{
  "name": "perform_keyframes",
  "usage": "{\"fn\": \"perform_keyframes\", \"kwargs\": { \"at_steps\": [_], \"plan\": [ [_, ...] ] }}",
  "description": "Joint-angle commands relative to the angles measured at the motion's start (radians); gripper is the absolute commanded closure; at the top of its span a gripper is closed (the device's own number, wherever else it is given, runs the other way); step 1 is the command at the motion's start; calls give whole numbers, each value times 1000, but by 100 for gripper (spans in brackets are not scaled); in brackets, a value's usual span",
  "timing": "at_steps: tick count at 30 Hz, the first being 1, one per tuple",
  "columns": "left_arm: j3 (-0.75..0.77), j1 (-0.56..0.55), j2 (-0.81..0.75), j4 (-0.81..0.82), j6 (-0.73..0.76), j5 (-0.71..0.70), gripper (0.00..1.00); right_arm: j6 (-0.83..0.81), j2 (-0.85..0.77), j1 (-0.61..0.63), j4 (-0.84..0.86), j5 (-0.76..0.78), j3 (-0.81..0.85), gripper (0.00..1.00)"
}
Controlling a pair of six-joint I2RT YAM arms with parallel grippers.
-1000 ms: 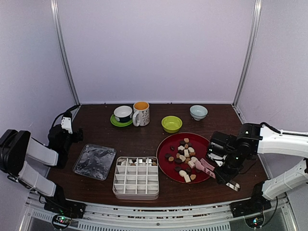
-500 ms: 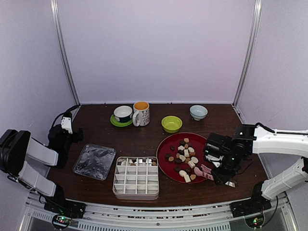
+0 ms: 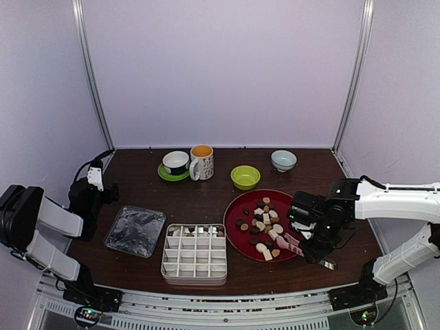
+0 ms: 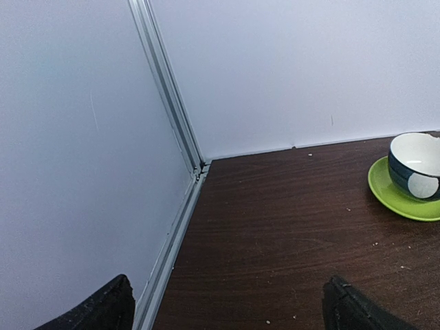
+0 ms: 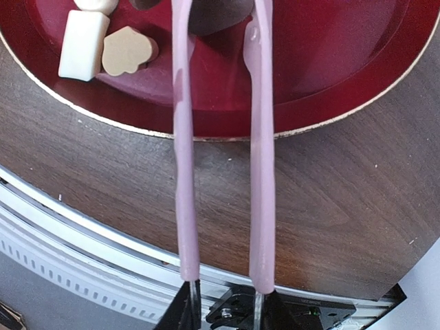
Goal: Pack the chocolate
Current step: Pick up the fake chocolate from the plate, then place the fake chocolate in the empty pocket of the box.
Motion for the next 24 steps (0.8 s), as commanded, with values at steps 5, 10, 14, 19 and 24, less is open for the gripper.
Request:
{"fn": "perform_keyframes", "kwargs": {
  "at_steps": [5,10,14,19,24],
  "plan": [
    [17,9,-1,23,-1,-6,2,-7,1,-14,-36,66,85,77],
    [16,9,-1,25,-1,-5,2,-10,-35,-13,-79,78,152,78],
    [16,9,-1,25,-1,-5,2,-29,-44,-10,-63,15,184,78],
    [16,9,-1,24,-1,-6,2,-70,-16,9,8,-78,249,78],
    [16,9,-1,25,-1,-6,2,-115,60,68,53,-133,346,79]
  ]
}}
